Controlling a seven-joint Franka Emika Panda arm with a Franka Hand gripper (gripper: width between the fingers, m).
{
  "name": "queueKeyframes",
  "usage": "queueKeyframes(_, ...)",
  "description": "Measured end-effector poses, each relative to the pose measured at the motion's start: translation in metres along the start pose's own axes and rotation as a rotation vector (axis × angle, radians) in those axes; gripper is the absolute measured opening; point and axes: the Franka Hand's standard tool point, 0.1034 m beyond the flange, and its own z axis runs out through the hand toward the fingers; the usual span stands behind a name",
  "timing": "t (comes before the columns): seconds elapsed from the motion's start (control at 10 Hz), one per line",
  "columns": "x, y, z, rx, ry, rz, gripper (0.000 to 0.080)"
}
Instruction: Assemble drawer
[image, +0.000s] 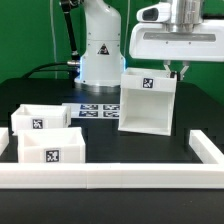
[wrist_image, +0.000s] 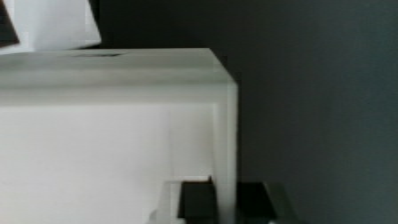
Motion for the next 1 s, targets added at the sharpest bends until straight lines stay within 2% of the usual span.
queueKeyframes(0.7, 0.082, -0.008, -0.001, 0.046, 0.047, -0.064, 0.0038)
queueKeyframes(1.0, 0.109, -0.009, -0.003, 0.056, 0.071, -0.081, 0.0038)
